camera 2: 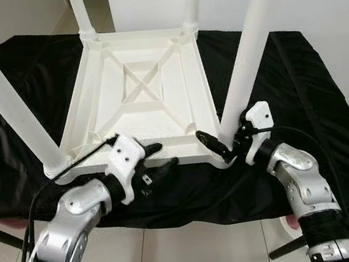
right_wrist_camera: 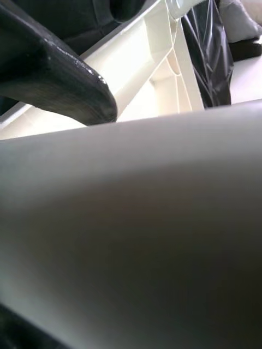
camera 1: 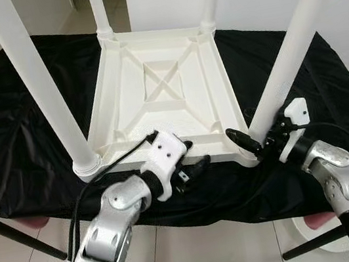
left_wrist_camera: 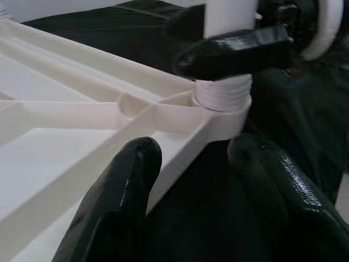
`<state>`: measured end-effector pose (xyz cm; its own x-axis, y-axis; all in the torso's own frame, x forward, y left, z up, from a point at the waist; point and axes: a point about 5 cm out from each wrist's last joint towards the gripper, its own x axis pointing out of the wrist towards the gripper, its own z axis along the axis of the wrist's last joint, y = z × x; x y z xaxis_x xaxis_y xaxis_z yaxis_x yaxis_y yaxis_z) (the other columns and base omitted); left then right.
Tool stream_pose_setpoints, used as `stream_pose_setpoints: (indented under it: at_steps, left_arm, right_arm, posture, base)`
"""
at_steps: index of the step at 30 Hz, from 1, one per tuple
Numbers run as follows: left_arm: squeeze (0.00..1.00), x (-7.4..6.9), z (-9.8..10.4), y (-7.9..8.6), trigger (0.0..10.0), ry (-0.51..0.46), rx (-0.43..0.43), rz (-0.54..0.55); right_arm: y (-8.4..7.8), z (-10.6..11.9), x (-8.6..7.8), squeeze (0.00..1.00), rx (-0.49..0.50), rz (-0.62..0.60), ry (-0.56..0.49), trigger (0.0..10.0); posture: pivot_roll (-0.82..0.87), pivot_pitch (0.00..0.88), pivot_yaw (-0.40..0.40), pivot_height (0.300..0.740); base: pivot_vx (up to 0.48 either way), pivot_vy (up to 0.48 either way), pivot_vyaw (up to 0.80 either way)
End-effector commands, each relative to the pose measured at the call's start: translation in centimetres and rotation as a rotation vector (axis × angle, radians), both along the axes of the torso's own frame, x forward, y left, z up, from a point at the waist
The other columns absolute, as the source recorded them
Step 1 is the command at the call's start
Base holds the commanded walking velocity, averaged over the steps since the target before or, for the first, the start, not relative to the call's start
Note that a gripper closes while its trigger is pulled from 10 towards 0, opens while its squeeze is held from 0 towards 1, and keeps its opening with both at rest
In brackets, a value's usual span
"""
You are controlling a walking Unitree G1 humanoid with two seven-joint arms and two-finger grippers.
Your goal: Building children table
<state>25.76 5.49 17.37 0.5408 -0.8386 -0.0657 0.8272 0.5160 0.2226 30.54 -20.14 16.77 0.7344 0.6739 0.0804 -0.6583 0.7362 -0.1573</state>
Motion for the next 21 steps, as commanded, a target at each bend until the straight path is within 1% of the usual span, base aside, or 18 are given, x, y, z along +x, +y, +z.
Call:
stream_pose_setpoints:
  at_steps: [1, 5, 6, 9, 10, 11, 15, 17, 18, 19, 20, 21]
  left_arm:
    - [0.0, -0.2, 0.3, -0.1, 10.0, -0.029, 0.009, -0.012]
    - [0.0, -0.1, 0.4, -0.1, 10.0, -0.028, 0.005, -0.008]
    - [0.0, -0.1, 0.6, -0.2, 10.0, -0.034, 0.003, -0.005]
    - [0.0, -0.1, 0.6, -0.2, 10.0, -0.034, 0.003, -0.005]
    - [0.0, -0.1, 0.6, -0.2, 10.0, -0.037, 0.006, -0.005]
    - [0.0, -0.2, 0.6, -0.3, 10.0, -0.038, 0.011, -0.005]
    - [0.0, -0.2, 0.5, -0.3, 10.0, -0.043, 0.017, -0.009]
    - [0.0, -0.2, 0.5, -0.3, 10.0, -0.044, 0.018, -0.006]
    - [0.0, -0.2, 0.6, -0.3, 10.0, -0.048, 0.019, -0.004]
    - [0.0, -0.2, 0.5, -0.2, 10.0, -0.049, 0.02, 0.003]
    - [0.0, -0.2, 0.5, -0.2, 10.0, -0.049, 0.02, 0.003]
    - [0.0, -0.2, 0.5, -0.2, 10.0, -0.05, 0.021, 0.008]
  right_arm:
    - [0.2, -0.3, 0.2, 0.0, -0.026, 0.022, 0.008, 10.0]
    - [0.2, -0.3, 0.2, 0.0, -0.026, 0.027, 0.01, 10.0]
    - [0.2, -0.4, 0.2, 0.0, -0.029, 0.033, 0.012, 8.9]
    - [0.2, -0.4, 0.2, 0.0, -0.029, 0.033, 0.012, 8.9]
    - [0.2, -0.6, 0.2, 0.0, -0.03, 0.04, 0.018, 4.9]
    - [0.2, -0.7, 0.2, 0.0, -0.032, 0.043, 0.022, 0.0]
    - [0.1, -0.8, 0.1, 0.0, -0.028, 0.04, 0.029, 0.0]
    - [0.1, -1.0, -0.2, 0.0, -0.024, 0.027, 0.033, 0.0]
    - [0.1, -1.1, -0.4, 0.0, -0.019, 0.008, 0.033, 0.0]
    - [0.2, -1.2, -0.7, 0.0, -0.005, -0.042, 0.033, 0.0]
    - [0.2, -1.2, -0.7, 0.0, -0.005, -0.042, 0.033, 0.0]
    - [0.3, -1.3, -0.8, 0.0, 0.004, -0.076, 0.032, 0.0]
  posture:
    - [0.12, 0.085, -0.056, 0.74]
    - [0.12, 0.082, -0.057, 0.74]
    - [0.12, 0.079, -0.057, 0.74]
    - [0.12, 0.079, -0.057, 0.74]
    - [0.11, 0.076, -0.058, 0.74]
    - [0.11, 0.069, -0.056, 0.74]
    - [0.11, 0.064, -0.058, 0.74]
    - [0.11, 0.059, -0.06, 0.74]
    - [0.11, 0.059, -0.06, 0.74]
    - [0.11, 0.056, -0.064, 0.74]
    - [0.11, 0.056, -0.064, 0.74]
    - [0.11, 0.056, -0.064, 0.74]
  base:
    - [0.0, 0.0, 0.0]
    - [0.0, 0.0, 0.0]
    - [0.0, 0.0, 0.0]
    - [0.0, 0.0, 0.0]
    - [0.0, 0.0, 0.0]
    - [0.0, 0.0, 0.0]
    - [0.0, 0.0, 0.0]
    - [0.0, 0.0, 0.0]
    - [0.0, 0.0, 0.0]
    - [0.0, 0.0, 0.0]
    - [0.0, 0.0, 0.0]
    - [0.0, 0.0, 0.0]
